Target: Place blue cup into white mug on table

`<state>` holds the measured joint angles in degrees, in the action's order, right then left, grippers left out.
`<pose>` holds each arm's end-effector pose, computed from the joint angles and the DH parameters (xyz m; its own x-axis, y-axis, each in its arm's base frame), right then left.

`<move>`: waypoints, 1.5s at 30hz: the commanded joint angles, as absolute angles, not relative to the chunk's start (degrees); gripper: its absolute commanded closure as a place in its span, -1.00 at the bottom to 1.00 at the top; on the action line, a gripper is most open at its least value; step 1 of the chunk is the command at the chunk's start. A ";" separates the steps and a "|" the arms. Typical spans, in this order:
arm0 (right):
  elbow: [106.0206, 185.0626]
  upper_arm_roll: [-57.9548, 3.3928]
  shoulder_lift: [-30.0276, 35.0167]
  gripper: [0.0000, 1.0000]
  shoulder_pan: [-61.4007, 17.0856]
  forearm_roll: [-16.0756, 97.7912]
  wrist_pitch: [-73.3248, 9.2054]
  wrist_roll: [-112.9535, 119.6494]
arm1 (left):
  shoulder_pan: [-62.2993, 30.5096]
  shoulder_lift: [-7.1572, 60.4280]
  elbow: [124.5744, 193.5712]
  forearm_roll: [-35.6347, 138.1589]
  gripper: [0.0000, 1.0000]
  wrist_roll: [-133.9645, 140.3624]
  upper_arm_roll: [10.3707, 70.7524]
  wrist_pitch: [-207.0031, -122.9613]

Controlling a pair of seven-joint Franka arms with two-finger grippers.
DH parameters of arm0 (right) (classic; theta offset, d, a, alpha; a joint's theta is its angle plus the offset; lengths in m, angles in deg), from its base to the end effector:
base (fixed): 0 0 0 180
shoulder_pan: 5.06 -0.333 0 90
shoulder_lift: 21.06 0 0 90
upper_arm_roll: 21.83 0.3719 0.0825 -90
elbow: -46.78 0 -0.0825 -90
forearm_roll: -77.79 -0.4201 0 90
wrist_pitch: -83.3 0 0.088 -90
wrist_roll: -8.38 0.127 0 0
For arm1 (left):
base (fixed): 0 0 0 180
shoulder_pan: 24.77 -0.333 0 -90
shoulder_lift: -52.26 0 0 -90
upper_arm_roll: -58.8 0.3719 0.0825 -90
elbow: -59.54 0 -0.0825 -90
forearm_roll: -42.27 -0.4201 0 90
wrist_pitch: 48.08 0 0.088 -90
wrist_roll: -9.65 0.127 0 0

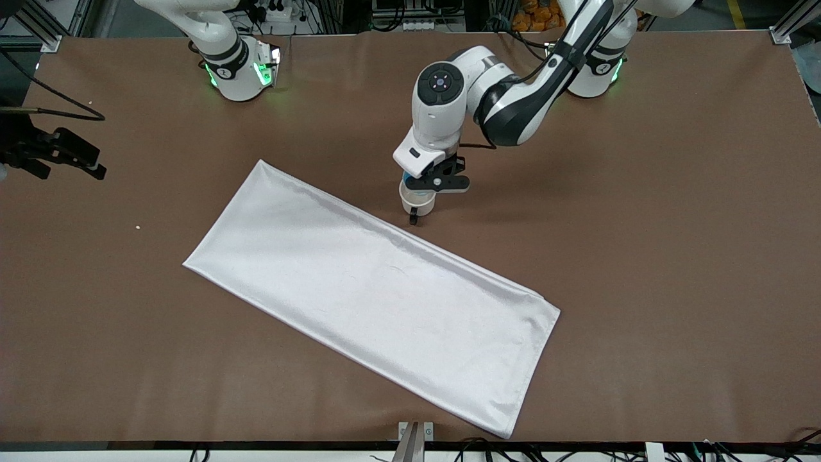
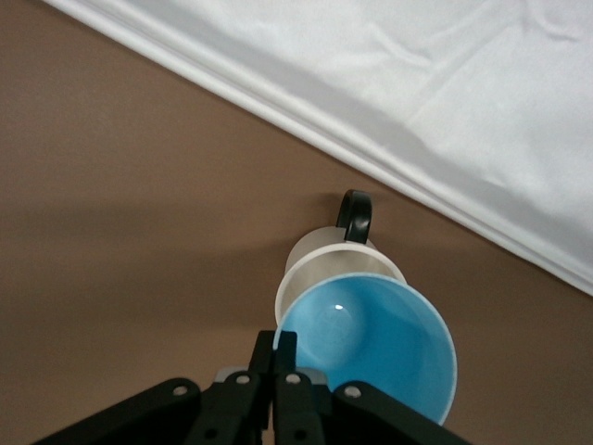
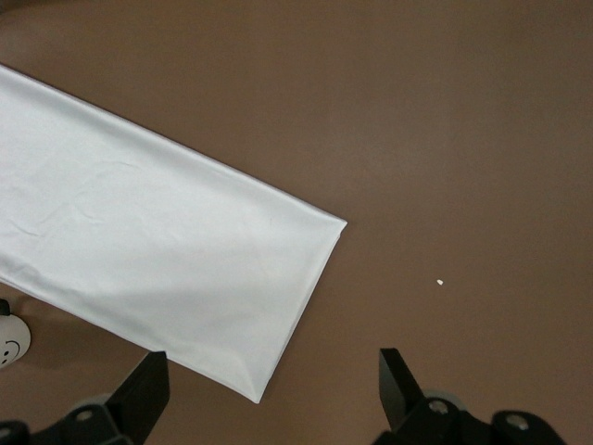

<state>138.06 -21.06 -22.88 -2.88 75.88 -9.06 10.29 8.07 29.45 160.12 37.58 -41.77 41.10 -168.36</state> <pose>0.5842 -0.0101 0.6715 0.9970 -0.0592 0.0494 -0.0575 -0.9977 -0.0346 0.4618 -0.5223 0.3612 0.9982 -0.0067 -0.0592 -0.0064 -1.0000 0.0043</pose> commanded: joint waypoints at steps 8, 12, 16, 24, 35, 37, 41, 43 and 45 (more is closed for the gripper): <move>139.68 -20.60 -24.31 -1.00 -1.54 75.33 -9.43 13.65 | 9.86 25.72 159.38 33.13 1.00 -47.30 41.22 -171.21; 139.77 -20.60 -24.13 -1.00 -1.54 75.42 -9.08 13.65 | 9.95 24.92 158.94 33.13 1.00 -48.09 41.22 -172.45; 140.39 -20.60 -24.22 -1.00 -1.54 75.42 -8.37 13.65 | 9.86 23.96 157.71 33.13 0.79 -48.09 41.22 -172.45; 140.47 -20.60 -24.22 -1.00 -1.54 75.68 -7.76 13.65 | 9.68 24.39 157.27 33.13 -1.00 -48.27 41.40 -172.45; 140.30 -20.60 -23.69 -1.00 -1.81 76.47 -7.76 13.65 | 6.18 31.59 157.10 32.95 -1.00 -47.31 42.01 -169.29; 140.30 -20.60 -23.69 -1.00 -1.81 76.47 -7.76 13.65 | 4.68 33.00 156.83 33.04 -1.00 -46.08 42.01 -168.32; 140.30 -20.60 -23.69 -1.00 -1.90 76.47 -7.76 13.65 | 1.43 35.11 155.34 33.04 -1.00 -43.70 42.01 -166.04; 140.30 -20.60 -23.70 -1.00 -1.90 76.47 -7.76 13.57 | 0.37 35.64 154.29 33.04 -1.00 -43.00 42.01 -164.63; 140.30 -20.60 -23.78 -1.00 -1.90 76.47 -7.76 13.57 | -1.38 35.91 152.62 33.04 -1.00 -41.34 42.01 -162.62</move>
